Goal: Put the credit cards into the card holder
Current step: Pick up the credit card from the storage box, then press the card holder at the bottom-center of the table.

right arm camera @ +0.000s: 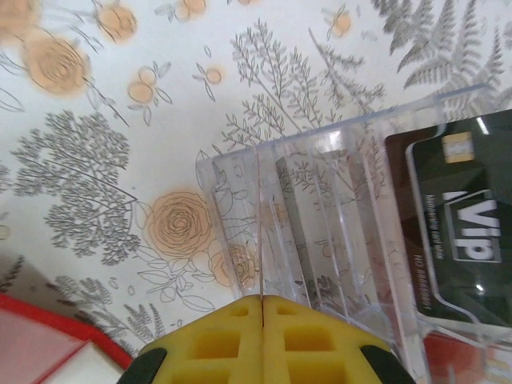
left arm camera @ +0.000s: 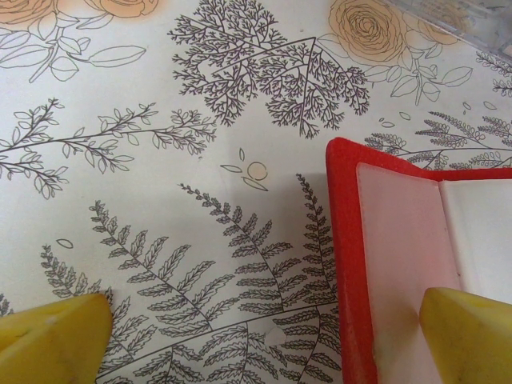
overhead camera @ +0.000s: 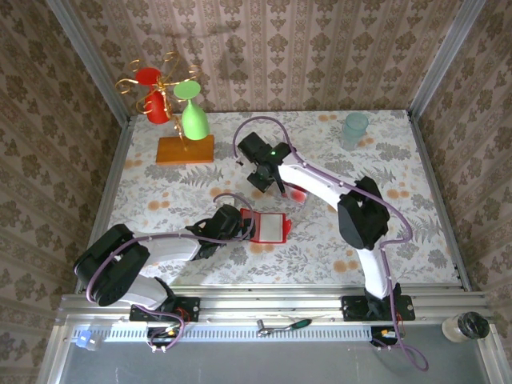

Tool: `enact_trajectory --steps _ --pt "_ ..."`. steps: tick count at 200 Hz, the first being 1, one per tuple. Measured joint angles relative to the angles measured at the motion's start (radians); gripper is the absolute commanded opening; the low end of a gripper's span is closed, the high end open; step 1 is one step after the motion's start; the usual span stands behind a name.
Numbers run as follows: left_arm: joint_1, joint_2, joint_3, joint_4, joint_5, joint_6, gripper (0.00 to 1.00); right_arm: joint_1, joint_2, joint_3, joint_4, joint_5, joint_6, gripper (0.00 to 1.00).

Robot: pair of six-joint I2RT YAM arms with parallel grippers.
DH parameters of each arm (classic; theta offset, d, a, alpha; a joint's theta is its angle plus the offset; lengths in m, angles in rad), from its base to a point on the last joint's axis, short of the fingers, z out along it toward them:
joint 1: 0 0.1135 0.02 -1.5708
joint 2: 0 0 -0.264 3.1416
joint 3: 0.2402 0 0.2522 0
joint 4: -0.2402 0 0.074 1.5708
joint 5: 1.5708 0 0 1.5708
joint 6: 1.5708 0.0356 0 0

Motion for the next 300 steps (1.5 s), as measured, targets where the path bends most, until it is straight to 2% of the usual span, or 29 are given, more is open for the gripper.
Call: enact_trajectory --steps 33,67,133,197,245,300 --pt "0.0 -0.01 0.0 -0.009 0.006 0.0 1.0 0.011 -0.086 -0.018 0.002 -0.019 0.027 0.0" --pt "-0.005 -0.043 0.0 -0.035 0.011 0.0 1.0 0.011 -0.217 -0.13 0.015 -0.071 0.124 0.0" --pt "-0.005 -0.105 0.0 -0.114 -0.013 0.02 1.0 -0.072 -0.383 -0.513 0.225 -0.392 0.467 0.0" --pt "-0.005 -0.194 0.0 -0.183 -0.046 0.031 1.0 -0.075 -0.386 -0.646 0.449 -0.606 0.679 0.0" --pt "-0.005 -0.262 0.0 -0.213 -0.059 0.041 1.0 -0.075 -0.334 -0.684 0.534 -0.655 0.727 0.0" --pt "-0.004 -0.236 0.014 -0.253 -0.06 0.076 1.0 -0.075 -0.27 -0.697 0.565 -0.68 0.745 0.0"
